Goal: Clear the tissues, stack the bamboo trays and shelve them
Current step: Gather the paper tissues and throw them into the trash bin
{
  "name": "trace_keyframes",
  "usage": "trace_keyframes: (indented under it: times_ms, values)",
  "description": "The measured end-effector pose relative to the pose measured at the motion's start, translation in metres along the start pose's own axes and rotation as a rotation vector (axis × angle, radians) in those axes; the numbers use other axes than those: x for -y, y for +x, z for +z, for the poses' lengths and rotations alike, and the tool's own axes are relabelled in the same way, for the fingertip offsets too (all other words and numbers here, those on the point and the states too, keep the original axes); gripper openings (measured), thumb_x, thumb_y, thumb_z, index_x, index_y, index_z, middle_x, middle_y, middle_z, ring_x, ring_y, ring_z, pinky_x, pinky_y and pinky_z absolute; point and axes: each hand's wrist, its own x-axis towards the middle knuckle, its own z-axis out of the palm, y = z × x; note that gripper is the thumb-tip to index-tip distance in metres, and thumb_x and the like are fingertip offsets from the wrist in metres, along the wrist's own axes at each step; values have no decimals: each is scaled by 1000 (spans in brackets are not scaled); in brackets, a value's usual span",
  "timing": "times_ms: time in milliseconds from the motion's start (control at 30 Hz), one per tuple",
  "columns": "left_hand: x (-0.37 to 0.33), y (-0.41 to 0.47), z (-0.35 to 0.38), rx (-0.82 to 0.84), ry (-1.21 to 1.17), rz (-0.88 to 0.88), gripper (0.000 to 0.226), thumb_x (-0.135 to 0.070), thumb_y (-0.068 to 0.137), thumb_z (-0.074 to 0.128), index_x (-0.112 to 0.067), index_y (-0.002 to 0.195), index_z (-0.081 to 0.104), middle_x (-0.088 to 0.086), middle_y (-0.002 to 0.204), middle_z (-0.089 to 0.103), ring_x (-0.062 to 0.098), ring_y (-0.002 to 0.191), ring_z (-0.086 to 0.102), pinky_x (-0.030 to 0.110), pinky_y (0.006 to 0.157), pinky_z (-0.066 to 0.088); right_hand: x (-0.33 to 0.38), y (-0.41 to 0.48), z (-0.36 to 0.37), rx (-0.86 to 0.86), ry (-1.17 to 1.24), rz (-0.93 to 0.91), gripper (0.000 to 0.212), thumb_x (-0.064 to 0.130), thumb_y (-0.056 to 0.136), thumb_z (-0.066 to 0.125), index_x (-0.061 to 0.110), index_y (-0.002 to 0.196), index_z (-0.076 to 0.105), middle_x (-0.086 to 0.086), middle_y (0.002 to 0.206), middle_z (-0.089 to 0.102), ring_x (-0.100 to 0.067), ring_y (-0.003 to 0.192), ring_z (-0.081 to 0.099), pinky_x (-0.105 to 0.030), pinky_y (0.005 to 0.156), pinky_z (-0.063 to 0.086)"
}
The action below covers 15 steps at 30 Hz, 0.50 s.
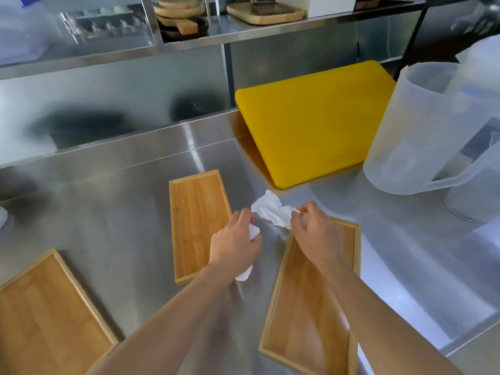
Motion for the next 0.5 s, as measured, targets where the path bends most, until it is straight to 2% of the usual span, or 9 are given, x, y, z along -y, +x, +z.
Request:
trace_keyframes:
  times_ms: [100, 233, 300, 433, 500]
  values:
    - [-11, 28, 13, 37, 160, 59, 35, -29, 93, 42, -22, 126, 35, 2, 126, 49, 28, 87, 63, 30, 60, 43, -16, 7, -2, -9, -1, 34, 25, 39, 93, 39, 17, 101, 48, -3, 82, 65, -18, 70, 60, -29, 59, 49]
    - [-17, 50, 32, 124, 361, 99, 47, -36, 94, 42, -31, 136, 23, 8, 129, 45, 32, 83, 65, 31, 58, 45, -33, 13, -3, -10, -43, 59, 22, 33, 94, 39, 14, 97, 50, -3, 77, 65, -17, 64, 58, -30, 56, 46]
    - [-15, 58, 42, 181, 405, 87, 47, -39, 94, 38, -35, 138, 20, 11, 132, 44, 32, 87, 65, 32, 62, 44, -39, 16, -5, -15, -50, 67, 21, 30, 94, 40, 13, 94, 51, -3, 72, 63, -18, 62, 59, -31, 57, 47]
    - [-13, 63, 55, 225, 533, 101, 35, -28, 96, 33, -26, 131, 35, 9, 119, 57, 31, 94, 65, 34, 69, 46, -49, 18, -10, -12, -43, 95, 17, 25, 93, 40, 12, 89, 50, -5, 67, 60, -22, 60, 58, -32, 58, 46]
    - [-12, 60, 57, 215, 521, 88, 31, -21, 96, 33, -21, 126, 41, 8, 112, 62, 29, 94, 65, 33, 70, 47, -52, 16, -12, -5, -36, 101, 17, 26, 92, 40, 12, 88, 50, -7, 68, 63, -23, 62, 59, -35, 62, 49]
